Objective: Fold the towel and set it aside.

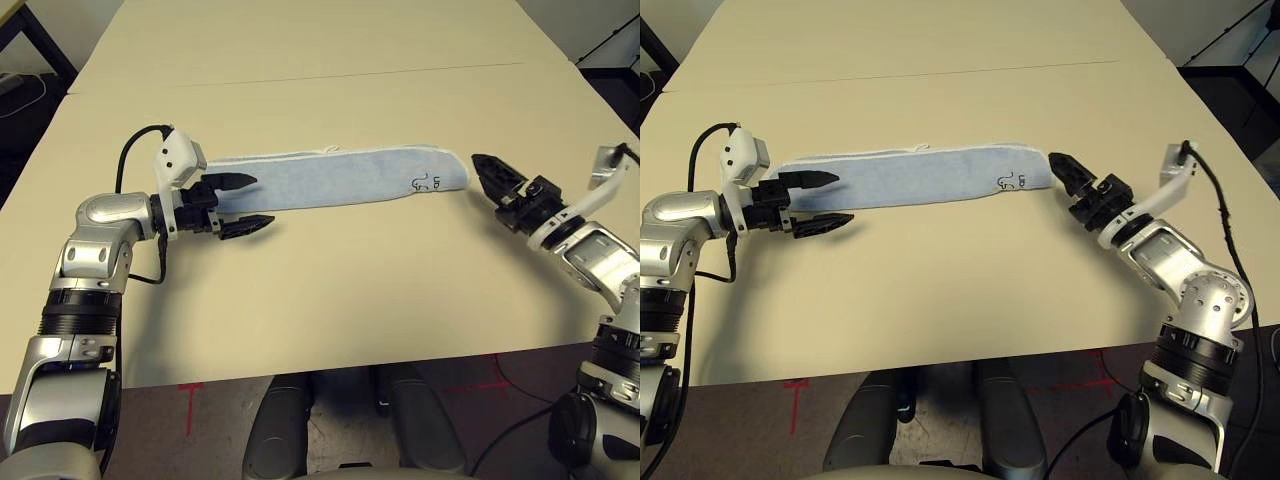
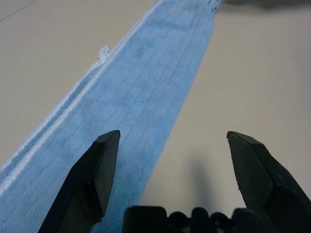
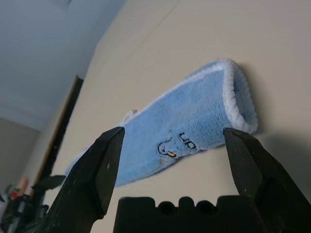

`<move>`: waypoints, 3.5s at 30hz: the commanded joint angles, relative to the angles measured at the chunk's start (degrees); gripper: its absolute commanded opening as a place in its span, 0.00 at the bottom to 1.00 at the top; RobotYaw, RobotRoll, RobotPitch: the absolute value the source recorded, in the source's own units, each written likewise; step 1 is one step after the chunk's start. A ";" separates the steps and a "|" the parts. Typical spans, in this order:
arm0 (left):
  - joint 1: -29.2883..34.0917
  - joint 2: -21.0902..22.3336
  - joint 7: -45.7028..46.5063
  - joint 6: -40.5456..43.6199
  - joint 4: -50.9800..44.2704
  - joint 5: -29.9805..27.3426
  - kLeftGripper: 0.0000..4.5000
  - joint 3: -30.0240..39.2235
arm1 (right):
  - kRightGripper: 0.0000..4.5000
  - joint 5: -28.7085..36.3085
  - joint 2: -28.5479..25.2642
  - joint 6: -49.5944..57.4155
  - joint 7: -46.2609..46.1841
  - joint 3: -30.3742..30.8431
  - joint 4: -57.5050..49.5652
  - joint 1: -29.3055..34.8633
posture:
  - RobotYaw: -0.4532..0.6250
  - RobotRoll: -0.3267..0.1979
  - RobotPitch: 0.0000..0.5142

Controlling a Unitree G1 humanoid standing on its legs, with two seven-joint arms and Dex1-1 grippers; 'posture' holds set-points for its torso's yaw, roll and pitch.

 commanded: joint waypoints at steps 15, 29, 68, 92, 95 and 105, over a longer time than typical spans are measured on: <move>2.23 0.60 0.79 2.34 -3.61 -1.27 0.99 1.16 | 0.99 4.73 2.83 1.81 -10.80 -1.02 3.42 -1.66 | 0.46 0.62 0.51; 3.75 -0.55 1.23 2.44 -5.49 -4.87 0.99 2.78 | 0.99 12.29 1.75 6.61 -13.88 -1.66 1.55 1.28 | 0.46 0.62 0.52; 3.55 0.48 1.01 2.90 -5.66 -4.24 1.00 2.04 | 0.01 -0.25 6.29 -4.76 -14.69 2.61 9.15 -6.70 | 0.46 0.62 0.50; 3.75 0.37 1.99 3.97 -6.18 -4.76 1.00 2.66 | 0.01 -6.83 -5.93 -6.53 -5.97 -2.21 11.69 -5.53 | 0.45 0.62 0.47; 3.88 0.37 2.10 4.02 -6.27 -4.79 1.00 2.72 | 0.01 -7.18 -7.01 -6.24 -4.71 -2.20 11.43 -5.11 | 0.44 0.62 0.47; 3.49 0.25 2.22 4.19 -6.24 -4.70 1.00 2.50 | 0.01 -8.00 -7.22 -4.90 5.60 4.97 5.29 -6.30 | 0.45 0.62 0.47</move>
